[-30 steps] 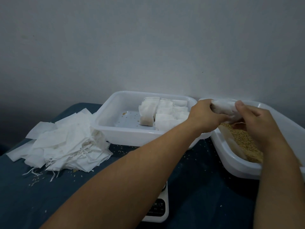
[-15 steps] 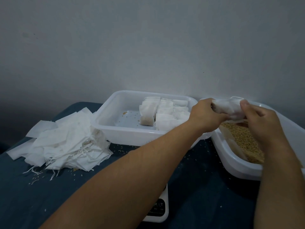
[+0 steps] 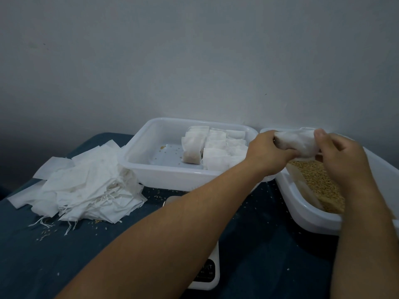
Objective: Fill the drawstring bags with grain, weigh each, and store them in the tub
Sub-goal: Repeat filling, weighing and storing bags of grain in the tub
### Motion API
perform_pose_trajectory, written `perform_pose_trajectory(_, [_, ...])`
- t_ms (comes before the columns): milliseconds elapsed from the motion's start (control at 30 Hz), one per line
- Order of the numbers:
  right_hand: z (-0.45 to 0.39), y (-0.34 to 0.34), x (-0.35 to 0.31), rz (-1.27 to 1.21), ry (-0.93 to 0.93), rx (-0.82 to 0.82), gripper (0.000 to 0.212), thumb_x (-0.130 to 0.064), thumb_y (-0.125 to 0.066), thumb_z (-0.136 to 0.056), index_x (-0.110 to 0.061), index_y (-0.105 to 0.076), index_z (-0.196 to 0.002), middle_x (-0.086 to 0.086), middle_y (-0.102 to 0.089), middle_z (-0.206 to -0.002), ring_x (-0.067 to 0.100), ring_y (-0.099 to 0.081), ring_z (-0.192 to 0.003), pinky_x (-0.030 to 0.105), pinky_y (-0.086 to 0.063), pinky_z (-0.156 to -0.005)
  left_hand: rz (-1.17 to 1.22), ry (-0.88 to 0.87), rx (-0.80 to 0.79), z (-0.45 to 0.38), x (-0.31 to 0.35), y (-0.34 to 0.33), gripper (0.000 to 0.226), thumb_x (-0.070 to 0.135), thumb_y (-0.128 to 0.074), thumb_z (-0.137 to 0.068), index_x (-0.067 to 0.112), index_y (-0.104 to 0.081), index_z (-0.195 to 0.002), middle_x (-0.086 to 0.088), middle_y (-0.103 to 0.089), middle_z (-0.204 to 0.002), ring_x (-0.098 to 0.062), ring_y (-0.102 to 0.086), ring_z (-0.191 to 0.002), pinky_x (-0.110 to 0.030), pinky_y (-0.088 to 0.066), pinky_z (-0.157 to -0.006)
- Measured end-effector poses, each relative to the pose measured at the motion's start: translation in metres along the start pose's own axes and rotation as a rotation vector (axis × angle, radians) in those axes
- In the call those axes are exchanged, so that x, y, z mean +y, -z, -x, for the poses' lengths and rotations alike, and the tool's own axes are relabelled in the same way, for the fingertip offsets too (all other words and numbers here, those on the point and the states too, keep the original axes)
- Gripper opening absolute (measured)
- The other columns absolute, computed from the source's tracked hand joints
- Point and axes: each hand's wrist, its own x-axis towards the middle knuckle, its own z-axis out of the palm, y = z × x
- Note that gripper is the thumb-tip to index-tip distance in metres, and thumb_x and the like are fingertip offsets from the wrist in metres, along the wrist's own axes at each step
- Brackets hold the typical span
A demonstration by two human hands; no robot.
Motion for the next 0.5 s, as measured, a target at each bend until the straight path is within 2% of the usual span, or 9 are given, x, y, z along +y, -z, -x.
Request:
perform_pose_trajectory(100, [0.001,-0.003,-0.009,-0.103,0.067,-0.027,0.035,-0.062,-0.062,-0.092,-0.031,-0.076,-0.095,-0.004,-0.076,-0.092,0.025,-0.073,-0.095,0.058,-0.059,-0.09,0.076,0.022,0.001,0.003,-0.006,0.004,0.033,0.018,-0.084,-0.086,0.011,-0.067,-0.114,-0.01,-0.074,-0.103,-0.029,-0.073,-0.099,-0.049,-0.061,-0.092])
perform_pose_trajectory(167, [0.004,-0.006,-0.02,-0.117,0.15,-0.011,0.021,-0.052,-0.065,-0.094,-0.035,-0.076,-0.09,-0.012,-0.074,-0.087,0.01,-0.069,-0.085,0.044,-0.058,-0.081,0.135,0.027,-0.006,0.008,-0.011,0.008,0.027,0.018,-0.084,-0.087,0.014,-0.066,-0.106,-0.007,-0.071,-0.096,-0.028,-0.072,-0.094,-0.046,-0.062,-0.089])
perform_pose_trajectory(267, [0.009,-0.01,-0.04,-0.09,0.281,-0.029,0.014,-0.043,-0.067,-0.098,-0.036,-0.074,-0.089,-0.018,-0.072,-0.086,-0.001,-0.065,-0.078,0.028,-0.053,-0.072,0.187,-0.002,-0.02,0.019,-0.017,0.021,0.026,0.02,-0.086,-0.085,0.015,-0.068,-0.103,-0.002,-0.07,-0.09,-0.015,-0.067,-0.081,-0.032,-0.058,-0.076])
perform_pose_trajectory(367, [0.018,-0.015,-0.062,-0.03,0.385,-0.127,0.011,-0.035,-0.07,-0.099,-0.036,-0.073,-0.089,-0.021,-0.071,-0.089,0.001,-0.065,-0.082,0.021,-0.052,-0.069,0.155,-0.074,-0.036,0.036,-0.021,0.042,0.031,0.016,-0.088,-0.082,0.02,-0.071,-0.107,0.006,-0.074,-0.095,-0.001,-0.069,-0.077,-0.019,-0.057,-0.072])
perform_pose_trajectory(500, [0.031,-0.029,-0.091,0.089,0.465,-0.275,0.006,-0.033,-0.073,-0.094,-0.03,-0.075,-0.089,-0.015,-0.072,-0.087,0.006,-0.067,-0.084,0.022,-0.052,-0.071,-0.013,-0.12,-0.086,0.058,-0.027,0.07,0.029,0.015,-0.087,-0.08,0.021,-0.069,-0.102,0.006,-0.073,-0.091,-0.011,-0.067,-0.08,-0.032,-0.057,-0.076])
